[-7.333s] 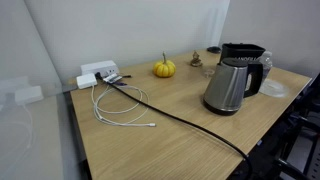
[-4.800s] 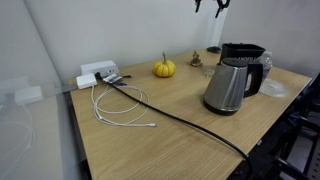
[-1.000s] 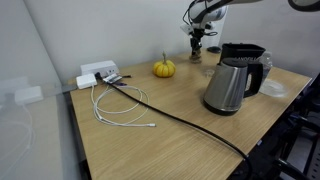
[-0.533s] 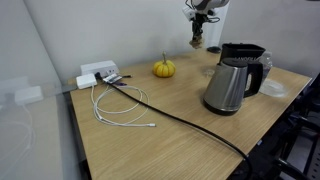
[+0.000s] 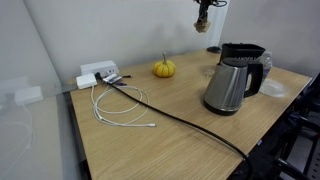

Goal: Put the brown paper in the black bin

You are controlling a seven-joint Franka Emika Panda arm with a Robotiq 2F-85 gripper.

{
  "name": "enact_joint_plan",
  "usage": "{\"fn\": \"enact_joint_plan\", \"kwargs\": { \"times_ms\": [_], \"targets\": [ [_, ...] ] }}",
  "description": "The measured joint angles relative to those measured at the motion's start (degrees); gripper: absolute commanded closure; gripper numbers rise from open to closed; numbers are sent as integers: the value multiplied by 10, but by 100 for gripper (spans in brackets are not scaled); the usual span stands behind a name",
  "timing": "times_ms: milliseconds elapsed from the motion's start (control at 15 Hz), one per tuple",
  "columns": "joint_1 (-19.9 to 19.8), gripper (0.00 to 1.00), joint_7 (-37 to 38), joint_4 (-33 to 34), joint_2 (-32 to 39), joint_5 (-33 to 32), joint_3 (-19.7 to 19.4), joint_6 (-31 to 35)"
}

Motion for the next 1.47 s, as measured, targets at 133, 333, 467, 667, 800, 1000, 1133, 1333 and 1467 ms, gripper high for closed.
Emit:
{"fn": "enact_joint_plan", "kwargs": {
  "times_ms": [133, 333, 467, 667, 800, 1000, 1133, 1333, 1467],
  "targets": [
    [8, 100, -2, -49, -41, -5, -5, 2],
    [26, 100, -8, -128, -105, -30, -13, 10],
    [39, 100, -8, -185, -148, -57, -26, 11],
    [48, 100, -8, -283, -216, -106, -32, 11],
    [50, 100, -11, -352, -262, -129, -31, 12],
    [51, 100, -19, -463, -333, -152, -28, 21],
    [51, 100, -23, -542, -379, -163, -28, 34],
    [50, 100, -36, -647, -442, -170, -23, 65],
    [45, 100, -42, -691, -467, -166, -18, 94]
  ]
}}
